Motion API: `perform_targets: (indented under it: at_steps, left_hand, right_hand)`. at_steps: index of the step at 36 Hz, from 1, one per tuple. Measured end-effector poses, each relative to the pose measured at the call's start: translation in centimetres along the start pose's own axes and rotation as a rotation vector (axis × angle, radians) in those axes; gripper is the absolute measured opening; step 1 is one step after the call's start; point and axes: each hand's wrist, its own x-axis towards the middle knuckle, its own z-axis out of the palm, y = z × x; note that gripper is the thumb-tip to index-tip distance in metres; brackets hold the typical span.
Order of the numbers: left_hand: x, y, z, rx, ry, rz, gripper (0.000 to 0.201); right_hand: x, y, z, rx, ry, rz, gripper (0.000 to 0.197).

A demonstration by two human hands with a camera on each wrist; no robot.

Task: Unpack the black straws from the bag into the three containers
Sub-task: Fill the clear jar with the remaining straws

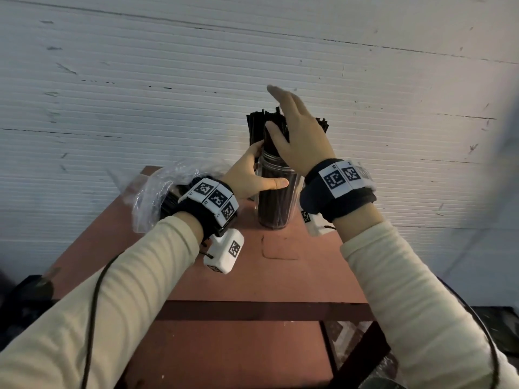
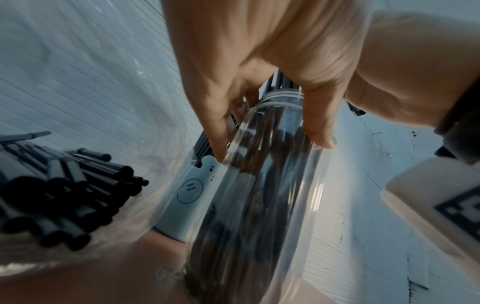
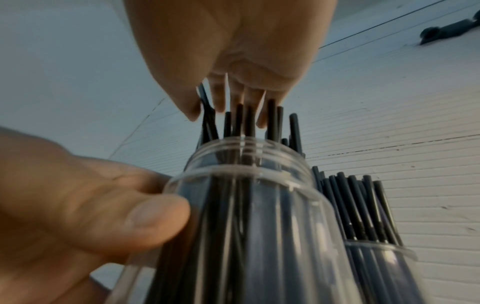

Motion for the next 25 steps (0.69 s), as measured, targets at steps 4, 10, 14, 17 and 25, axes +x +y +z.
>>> perform_targets:
  at_steps: [4, 10, 14, 17, 25]
  left_hand:
    - [-0.2, 0.3, 0.0, 0.014, -0.009, 0.010, 0.089]
    - [-0.4, 0.7, 0.2, 0.034, 0.000, 0.028, 0.090]
    - [-0.7, 0.7, 0.5, 0.055, -0.014, 0.031, 0.101]
    - [-1.4, 0.7, 0.2, 0.105, 0.000, -0.007, 0.117]
    - [-4.1, 1.8, -5.5, 0.284, 0.330, 0.059, 0.032]
  right_hand:
    - [-0.2, 0.1, 0.0, -0.013, -0.038, -0.050, 0.051]
    - [-0.9, 0.4, 0.3, -0.067, -0.067, 0.053, 0.036]
    - [-0.7, 0.0, 0.2, -0.072, -0.072, 0.026, 0.040]
    - [-0.5, -0.7, 0.4, -0.019, -0.029, -0.004, 0.041]
    - [-0.5, -4.2, 2.2, 0.191, 0.112, -0.055, 0.013]
